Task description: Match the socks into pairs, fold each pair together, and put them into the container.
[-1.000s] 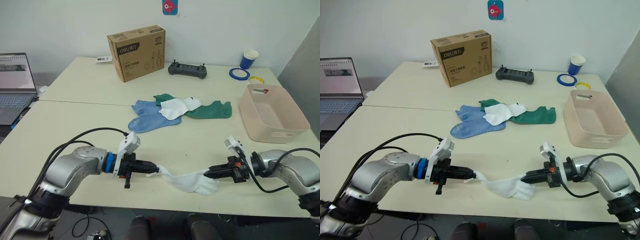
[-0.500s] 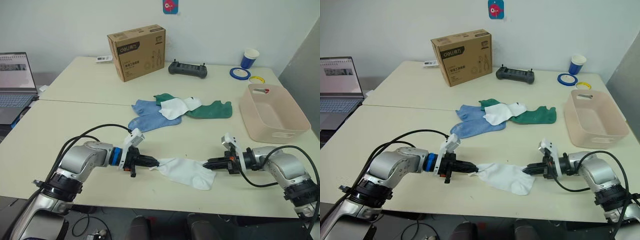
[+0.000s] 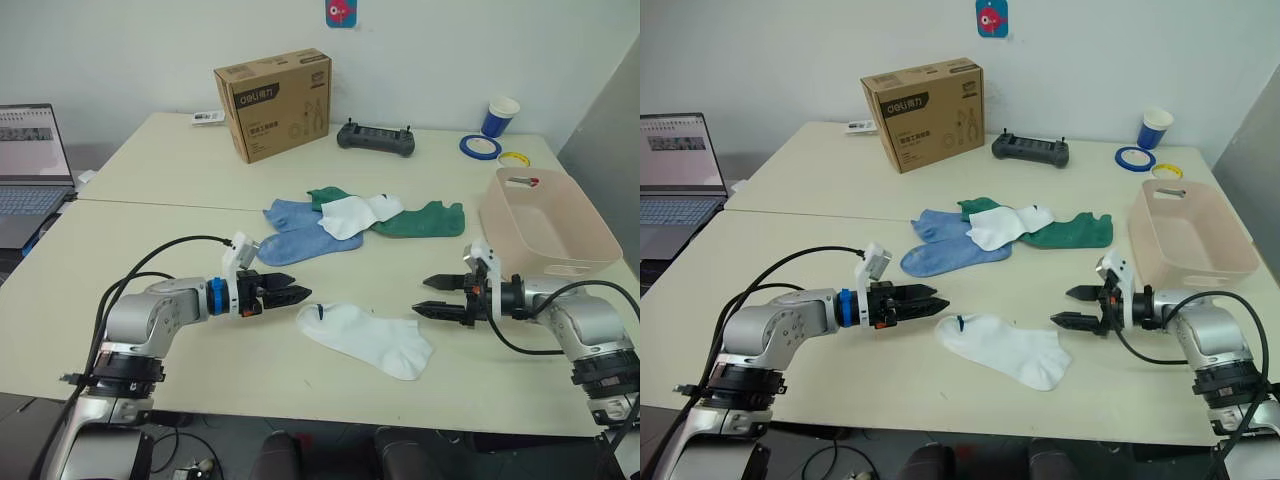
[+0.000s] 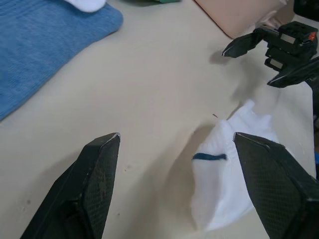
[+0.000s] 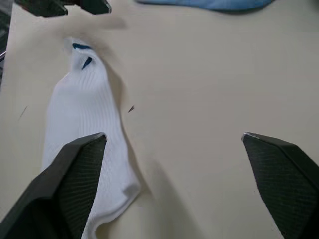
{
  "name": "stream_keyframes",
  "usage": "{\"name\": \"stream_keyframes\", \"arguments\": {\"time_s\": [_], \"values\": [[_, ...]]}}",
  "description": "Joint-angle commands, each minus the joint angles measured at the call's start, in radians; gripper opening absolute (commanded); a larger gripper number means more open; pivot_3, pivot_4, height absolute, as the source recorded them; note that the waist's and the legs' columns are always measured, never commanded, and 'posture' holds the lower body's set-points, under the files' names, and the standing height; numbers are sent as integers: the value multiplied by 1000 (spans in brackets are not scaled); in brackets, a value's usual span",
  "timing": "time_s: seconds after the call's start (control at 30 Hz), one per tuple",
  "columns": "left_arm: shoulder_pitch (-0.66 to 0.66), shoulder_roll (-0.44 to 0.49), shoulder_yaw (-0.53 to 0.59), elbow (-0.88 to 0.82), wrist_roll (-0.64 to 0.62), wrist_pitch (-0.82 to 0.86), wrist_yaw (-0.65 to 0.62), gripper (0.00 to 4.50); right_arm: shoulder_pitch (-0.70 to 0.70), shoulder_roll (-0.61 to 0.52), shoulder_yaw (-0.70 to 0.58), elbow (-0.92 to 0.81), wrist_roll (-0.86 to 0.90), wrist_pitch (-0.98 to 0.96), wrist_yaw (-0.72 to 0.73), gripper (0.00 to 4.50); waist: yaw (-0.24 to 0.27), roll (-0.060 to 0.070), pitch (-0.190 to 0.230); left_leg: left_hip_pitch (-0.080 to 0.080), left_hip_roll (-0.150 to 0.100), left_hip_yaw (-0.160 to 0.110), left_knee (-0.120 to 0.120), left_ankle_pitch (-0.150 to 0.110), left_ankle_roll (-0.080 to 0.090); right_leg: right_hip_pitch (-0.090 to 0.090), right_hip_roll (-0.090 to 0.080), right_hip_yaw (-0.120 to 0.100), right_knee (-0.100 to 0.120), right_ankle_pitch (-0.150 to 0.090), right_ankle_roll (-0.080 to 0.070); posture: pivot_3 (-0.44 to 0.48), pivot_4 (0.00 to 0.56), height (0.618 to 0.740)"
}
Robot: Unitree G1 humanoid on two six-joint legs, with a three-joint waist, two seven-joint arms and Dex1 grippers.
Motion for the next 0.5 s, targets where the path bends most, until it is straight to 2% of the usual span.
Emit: {"name": "stream_keyframes", "arguments": {"time_s": [0.03, 0.17, 0.3, 0.4, 0.5], "values": [[56, 25, 52, -155, -32, -36, -9, 3674, 37, -24, -47, -155, 38, 21, -10, 4475, 0, 0, 0, 0, 0, 0, 0, 0, 0, 0, 0, 0, 0, 0, 0, 0, 150, 740], [139, 67, 5, -254, 18, -76, -7, 3674, 120, -45, -48, -283, 41, 32, -27, 4475, 1, 0, 0, 0, 0, 0, -1, 0, 0, 0, 0, 0, -1, 0, 0, 0, 150, 740], [152, 25, -40, -238, 106, -187, 47, 3674, 194, -59, -22, -328, -15, -34, -46, 4475, 2, 0, 0, 0, 0, 1, 0, 0, 0, 1, -1, 0, -2, 0, 1, 0, 150, 740], [150, -25, -57, -218, 129, -230, 73, 3674, 234, -40, -35, -350, -12, -20, -90, 4475, 2, 0, 0, 0, 0, 2, 0, 0, 0, 1, -1, 1, -3, 0, 1, 0, 150, 740], [155, -35, -78, -199, 156, -259, 67, 3674, 279, -63, -37, -380, -12, -17, -98, 4475, 2, 0, 0, 0, 0, 1, 0, 0, 0, 0, -1, 1, -3, 0, 1, 0, 150, 740]]}}
